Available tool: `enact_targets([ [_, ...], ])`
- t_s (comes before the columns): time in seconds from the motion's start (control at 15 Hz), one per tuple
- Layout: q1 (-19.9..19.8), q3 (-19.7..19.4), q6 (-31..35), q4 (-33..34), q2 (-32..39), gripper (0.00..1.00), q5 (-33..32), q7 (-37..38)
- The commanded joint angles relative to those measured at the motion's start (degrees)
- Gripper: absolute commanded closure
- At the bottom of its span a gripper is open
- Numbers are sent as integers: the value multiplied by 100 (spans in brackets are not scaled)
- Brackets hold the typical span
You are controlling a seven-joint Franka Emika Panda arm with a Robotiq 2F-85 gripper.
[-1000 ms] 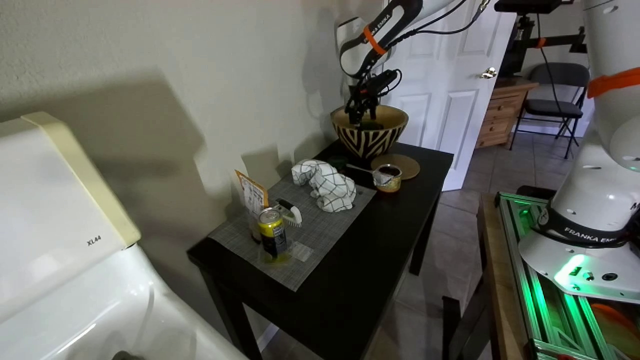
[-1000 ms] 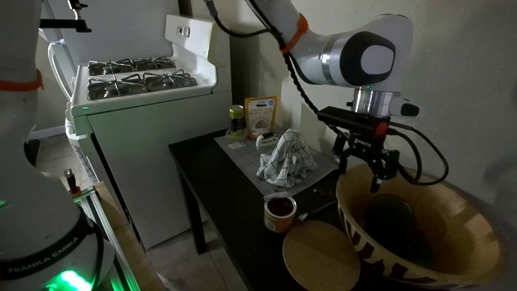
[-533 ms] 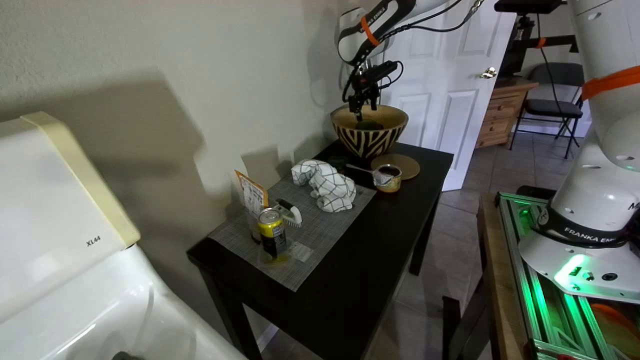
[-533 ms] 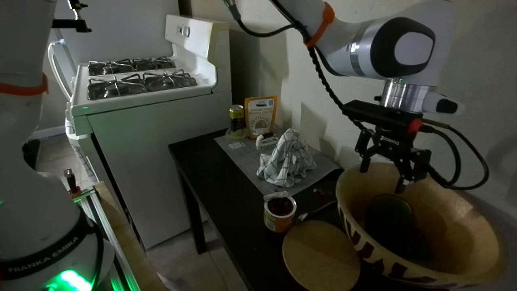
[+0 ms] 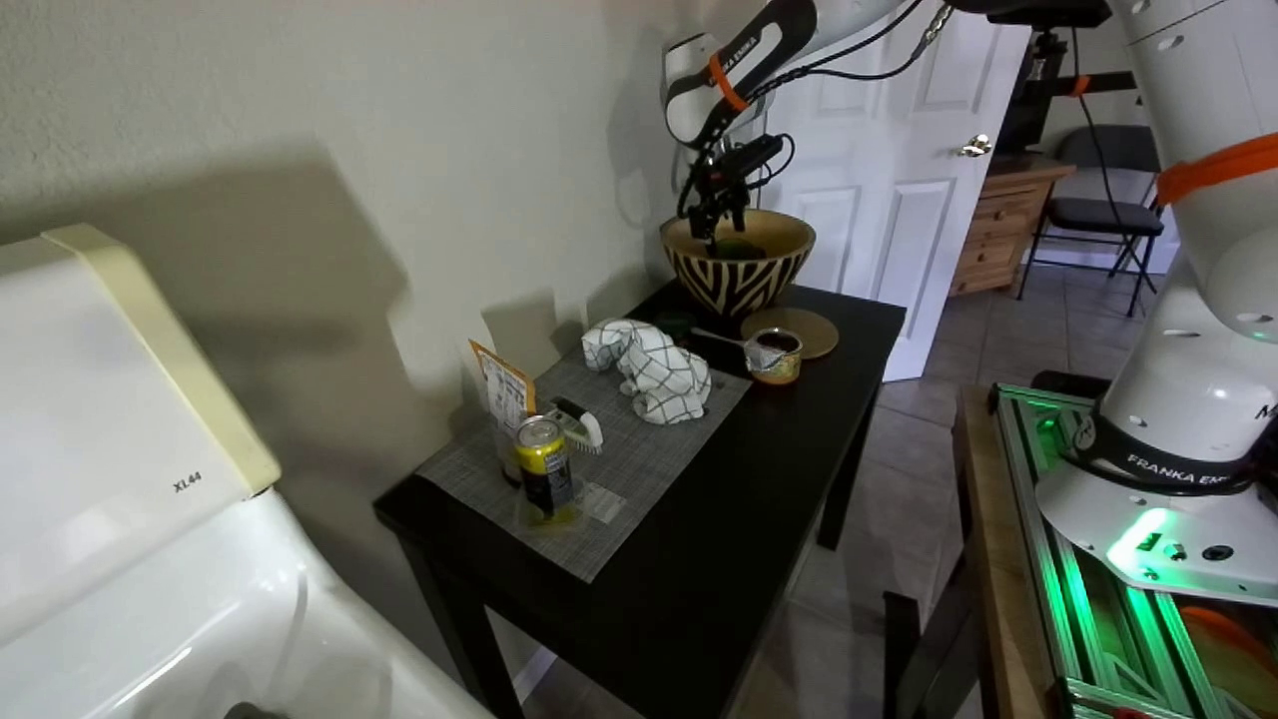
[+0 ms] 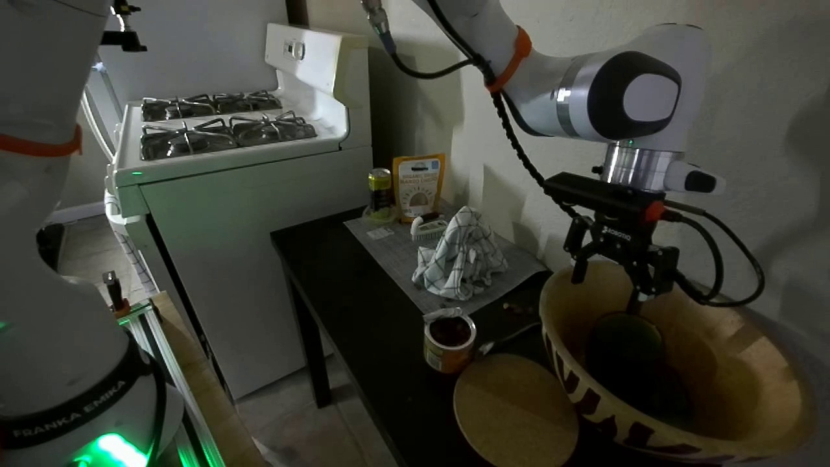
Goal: Put the mug on the table
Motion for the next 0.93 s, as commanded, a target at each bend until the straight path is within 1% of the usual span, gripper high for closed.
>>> enact_targets([
  [0.0,-280,161,90,206,239,0,80,-772],
  [0.07,-361,206,40,299,335,0,123,-1031],
  [0.2,-453,250,23,360,446,0,154,-1309],
  [0.33,-496,300,87,311,484,1,196,-1417],
  [0.4,-493,315,120,288,502,4,206,-1420],
  [0.47,-485,323,161,273,521,10,228,-1382],
  [0.6,-478,339,229,286,570,28,270,-1307],
  [0.67,-465,337,288,283,583,30,270,-1267],
  [0.73,-444,321,358,282,592,41,252,-1206],
  [0.87,-371,240,629,246,598,53,125,-1036],
])
